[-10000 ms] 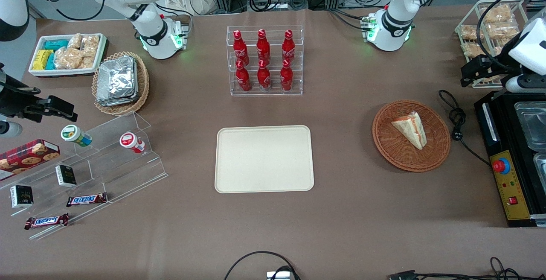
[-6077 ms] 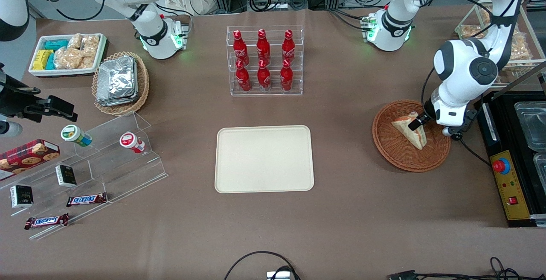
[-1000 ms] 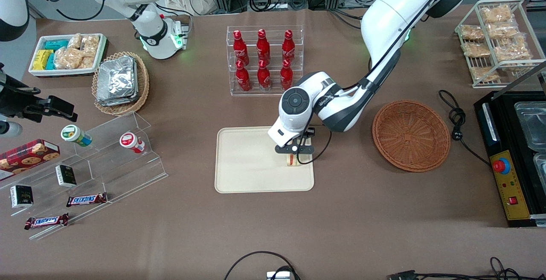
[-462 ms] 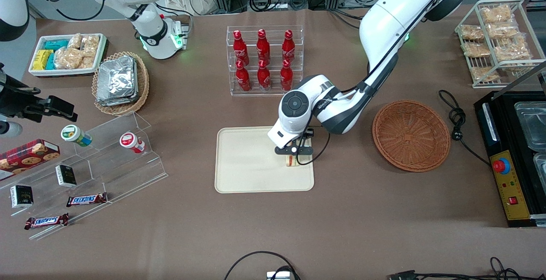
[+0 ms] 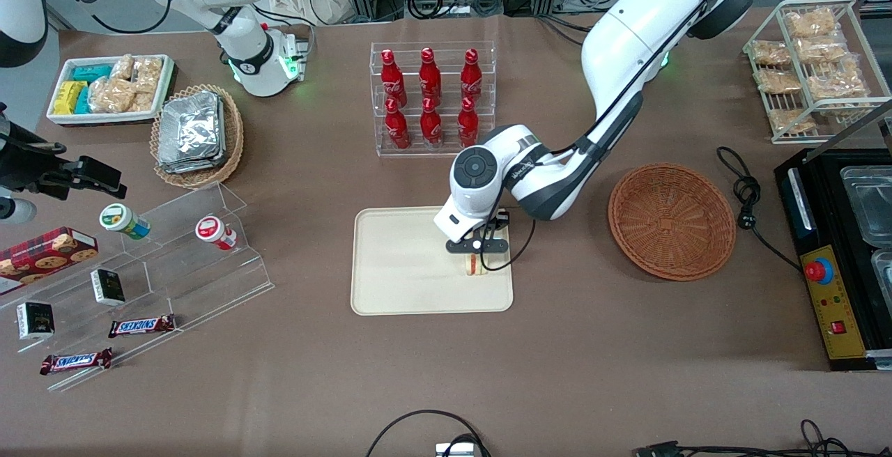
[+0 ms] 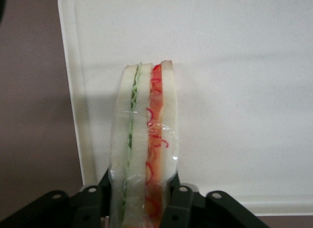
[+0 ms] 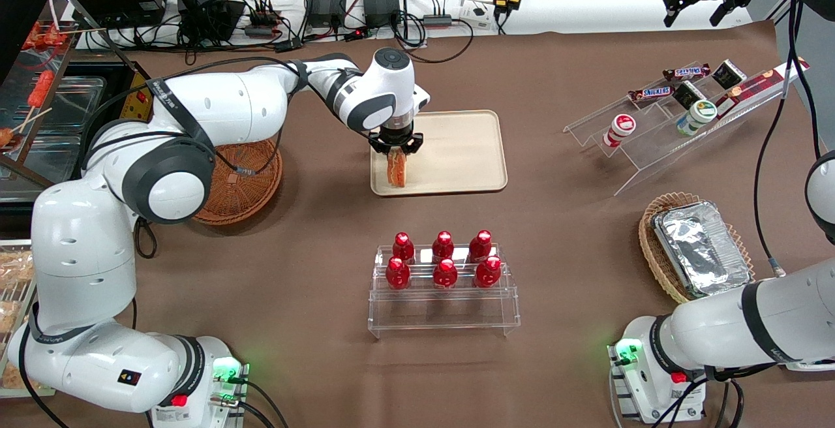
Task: Place sandwich from basket to tray
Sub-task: 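Lower the sandwich onto the tray and open the left gripper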
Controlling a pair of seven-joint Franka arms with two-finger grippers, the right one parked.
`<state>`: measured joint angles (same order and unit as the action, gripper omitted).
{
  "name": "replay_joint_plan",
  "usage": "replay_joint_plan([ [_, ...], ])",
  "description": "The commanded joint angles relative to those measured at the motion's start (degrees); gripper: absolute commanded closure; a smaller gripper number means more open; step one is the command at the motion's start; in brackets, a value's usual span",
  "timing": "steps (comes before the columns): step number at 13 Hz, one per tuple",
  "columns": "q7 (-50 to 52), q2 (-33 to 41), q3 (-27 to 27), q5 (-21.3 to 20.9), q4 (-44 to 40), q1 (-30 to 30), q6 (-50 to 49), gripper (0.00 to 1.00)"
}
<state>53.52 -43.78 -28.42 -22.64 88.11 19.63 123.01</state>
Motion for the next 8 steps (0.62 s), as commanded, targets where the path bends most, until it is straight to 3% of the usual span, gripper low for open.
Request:
replay_joint_plan([
  [1,5.6,-0.43,1.17,-3.36,-1.97,2.08,-0.32,0.18],
  [3,10.53,-0.17,1.17,-5.22,-2.06,2.08,-0.58,0.0],
  [8,10.2,1.24,1.09,-4.35,-6.44,1.12,-6.01,0.0],
])
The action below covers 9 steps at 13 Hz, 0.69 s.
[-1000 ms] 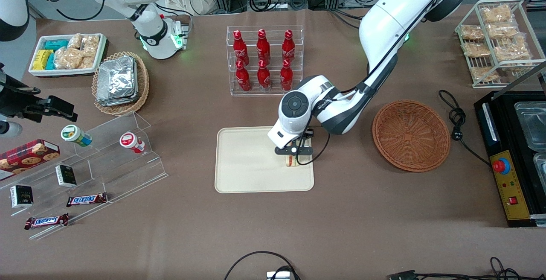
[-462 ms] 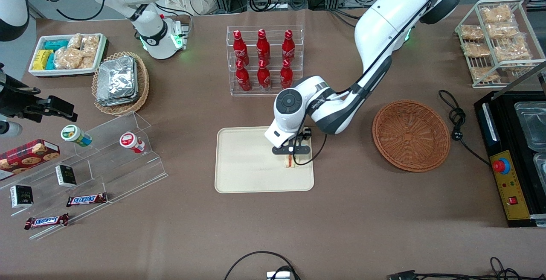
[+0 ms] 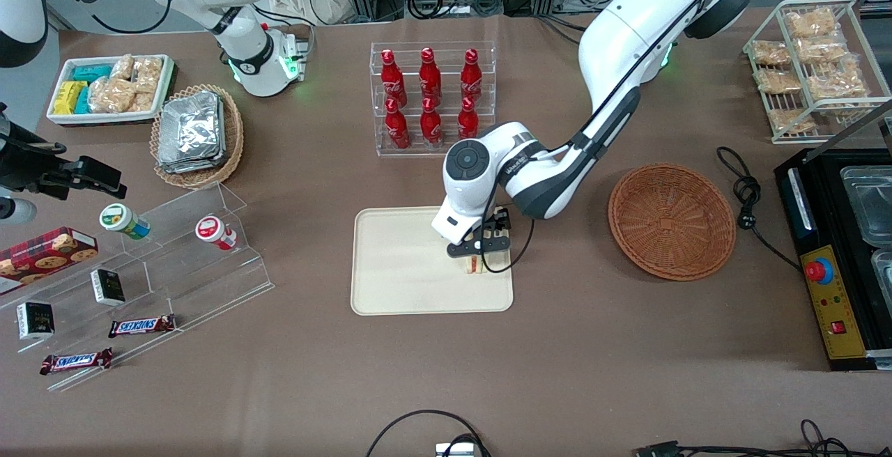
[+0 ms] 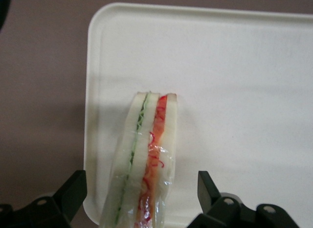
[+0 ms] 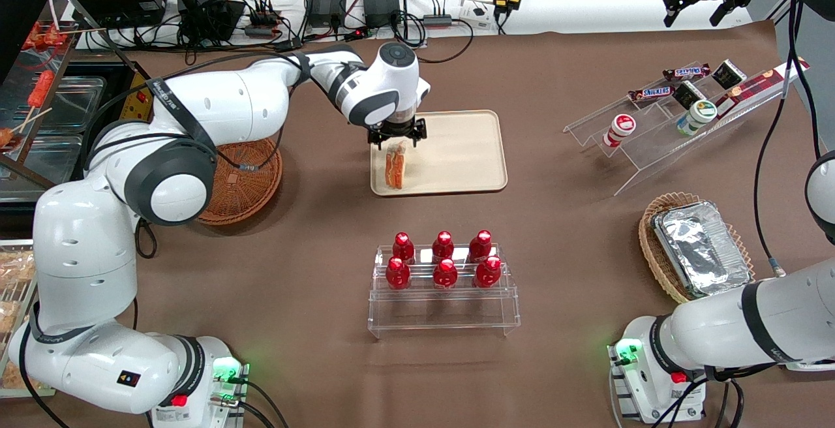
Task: Place sandwich from basket to tray
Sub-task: 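Lower the sandwich onto the tray and open the left gripper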
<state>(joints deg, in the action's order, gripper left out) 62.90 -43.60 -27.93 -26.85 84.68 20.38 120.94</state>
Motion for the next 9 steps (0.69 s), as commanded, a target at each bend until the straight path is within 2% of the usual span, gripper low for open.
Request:
replay_joint_plan([
  [1,0.83,1.15,0.59,0.21,-5.21,0.28,-6.22,0.0],
  [3,1.61,1.85,0.59,0.22,-8.56,0.28,-10.01,0.0],
  [7,1.62,7.46,0.59,1.26,-8.75,-3.58,-12.48,0.0],
  [9,1.09,10.54,0.68,1.71,-8.66,-4.72,-16.68,0.0],
])
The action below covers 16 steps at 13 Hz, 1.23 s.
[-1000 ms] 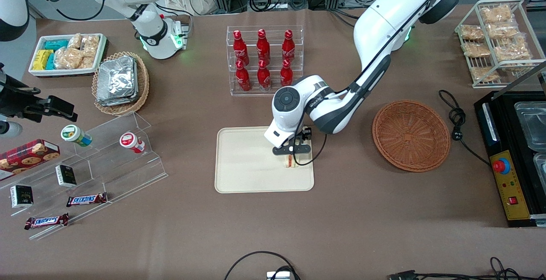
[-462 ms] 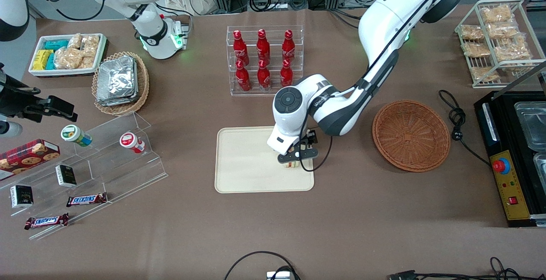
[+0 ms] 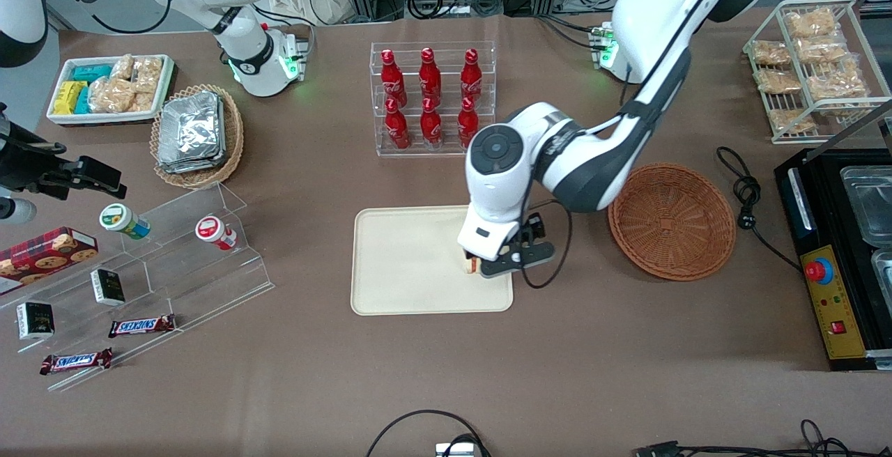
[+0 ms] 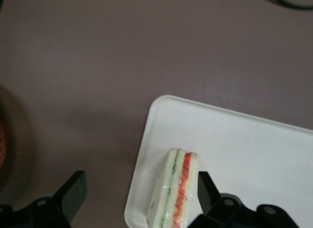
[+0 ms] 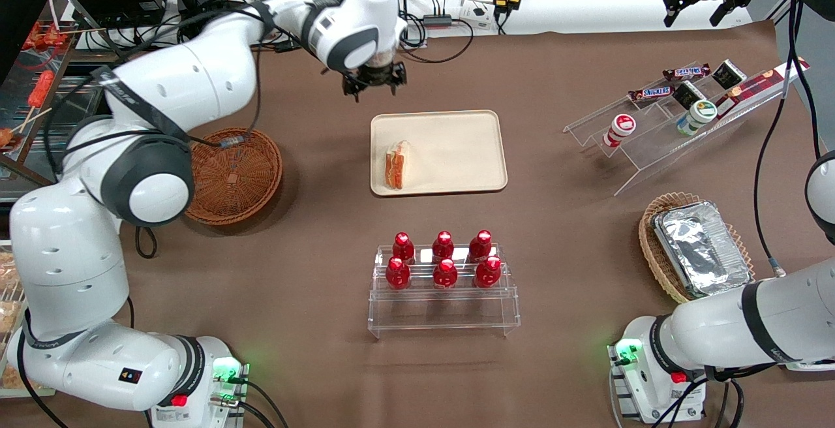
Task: Place sandwich from basket to tray
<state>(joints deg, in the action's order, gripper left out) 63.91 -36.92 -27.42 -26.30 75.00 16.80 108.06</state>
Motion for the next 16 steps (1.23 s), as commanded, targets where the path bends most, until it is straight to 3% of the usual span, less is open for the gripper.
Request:
replay_joint_plan([
  [1,-0.54,5.18,0.17,1.25,1.11,-2.81,-5.91,0.0],
  [5,-1.59,9.4,-0.09,4.15,1.37,-8.35,-7.33,0.0],
  [14,-16.7,15.12,0.0,12.15,1.81,-18.73,-14.36,0.0],
  [16,-22.39,18.44,0.7,13.02,5.13,-19.95,-14.54,0.0],
])
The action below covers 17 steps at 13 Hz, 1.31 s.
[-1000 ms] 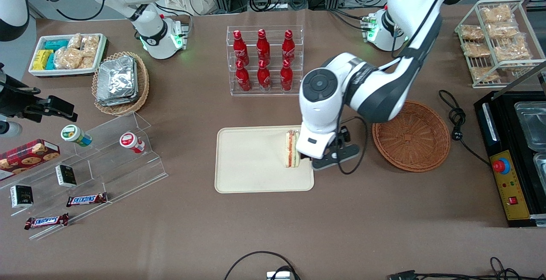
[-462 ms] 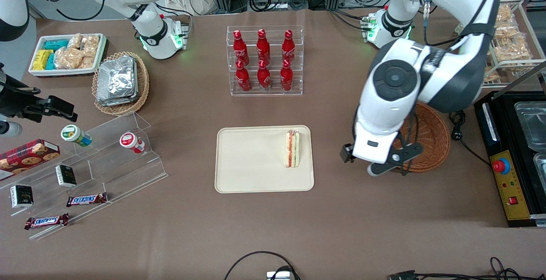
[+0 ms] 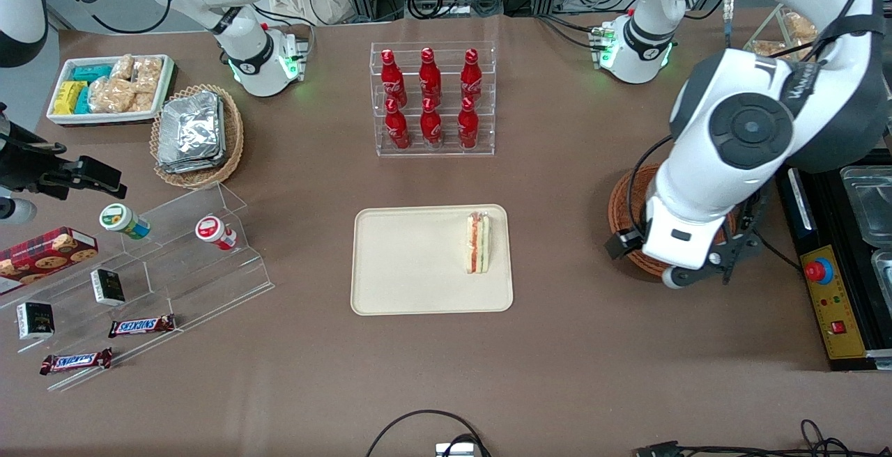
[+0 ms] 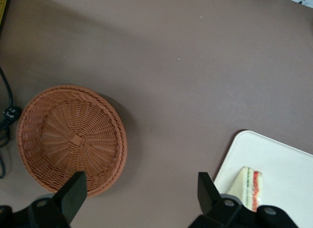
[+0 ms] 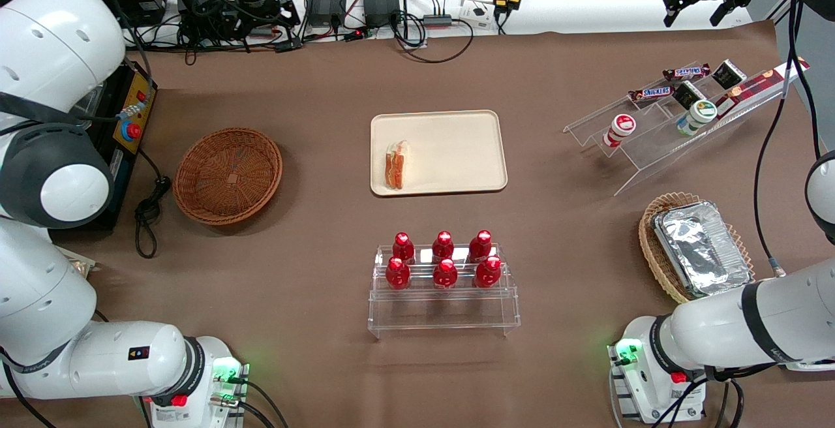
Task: Place sandwich from basket to tray
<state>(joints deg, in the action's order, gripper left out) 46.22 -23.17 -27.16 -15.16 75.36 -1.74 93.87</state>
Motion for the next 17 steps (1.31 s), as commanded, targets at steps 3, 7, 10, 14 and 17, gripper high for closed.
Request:
replay_joint_plan([
  [3,-14.98,10.32,8.24,7.41,8.39,-0.2,-0.36,0.0],
  [7,-25.37,16.83,15.1,11.37,14.63,0.07,-0.01,0.0],
  [10,-33.36,20.88,19.94,14.62,17.01,0.16,-0.44,0.0],
  [14,-37.08,24.04,21.01,15.6,17.19,0.07,-3.87,0.0],
  [17,-37.08,26.51,21.01,15.77,17.1,0.16,-5.89,0.0],
])
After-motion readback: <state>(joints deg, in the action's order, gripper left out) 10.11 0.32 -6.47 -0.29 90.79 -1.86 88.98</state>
